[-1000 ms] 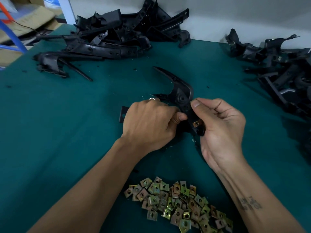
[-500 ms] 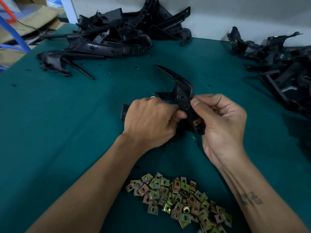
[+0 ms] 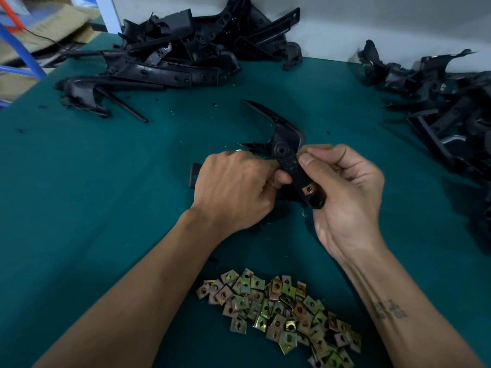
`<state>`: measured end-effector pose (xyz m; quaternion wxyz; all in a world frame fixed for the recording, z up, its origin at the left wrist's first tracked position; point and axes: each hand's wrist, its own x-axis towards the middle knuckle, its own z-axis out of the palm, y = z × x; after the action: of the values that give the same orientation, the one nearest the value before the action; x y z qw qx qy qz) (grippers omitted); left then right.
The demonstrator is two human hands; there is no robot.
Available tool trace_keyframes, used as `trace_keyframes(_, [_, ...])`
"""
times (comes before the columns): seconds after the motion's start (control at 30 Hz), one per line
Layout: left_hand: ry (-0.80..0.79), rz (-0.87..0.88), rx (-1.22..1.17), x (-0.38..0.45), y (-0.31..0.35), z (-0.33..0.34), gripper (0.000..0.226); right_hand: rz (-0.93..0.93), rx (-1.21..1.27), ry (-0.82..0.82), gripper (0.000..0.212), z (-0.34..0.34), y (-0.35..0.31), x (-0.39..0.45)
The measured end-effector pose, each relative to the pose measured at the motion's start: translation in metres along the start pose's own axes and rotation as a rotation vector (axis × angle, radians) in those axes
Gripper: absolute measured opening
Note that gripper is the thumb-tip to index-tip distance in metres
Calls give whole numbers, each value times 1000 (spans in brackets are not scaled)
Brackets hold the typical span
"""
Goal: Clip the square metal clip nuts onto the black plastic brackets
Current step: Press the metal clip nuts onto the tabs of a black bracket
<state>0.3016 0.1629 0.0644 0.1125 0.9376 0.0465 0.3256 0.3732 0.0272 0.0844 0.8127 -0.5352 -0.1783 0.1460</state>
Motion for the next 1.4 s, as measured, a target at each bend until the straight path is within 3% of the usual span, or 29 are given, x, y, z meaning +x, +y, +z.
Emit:
trace_keyframes(0.23, [-22,-13,11,0,1,-1,47,-158,-125,7,27,0,5,0])
trace_keyframes(0.43, [-44,-21,77,0,2,-1,53,-279,-317,82,21,0,7,1])
trace_keyframes(0.8, [-22,-7,8,-2,0,0,43,-79,-147,-73,25,-8,-5,9])
trace_keyframes(1.07, [-22,16,8,-2,-1,1,41,-194,-300,-121,25,-13,-5,9])
trace_keyframes(1.4, [-47,-6,-5,-2,-1,0,45,-124,-259,-81,22,-9,1,3])
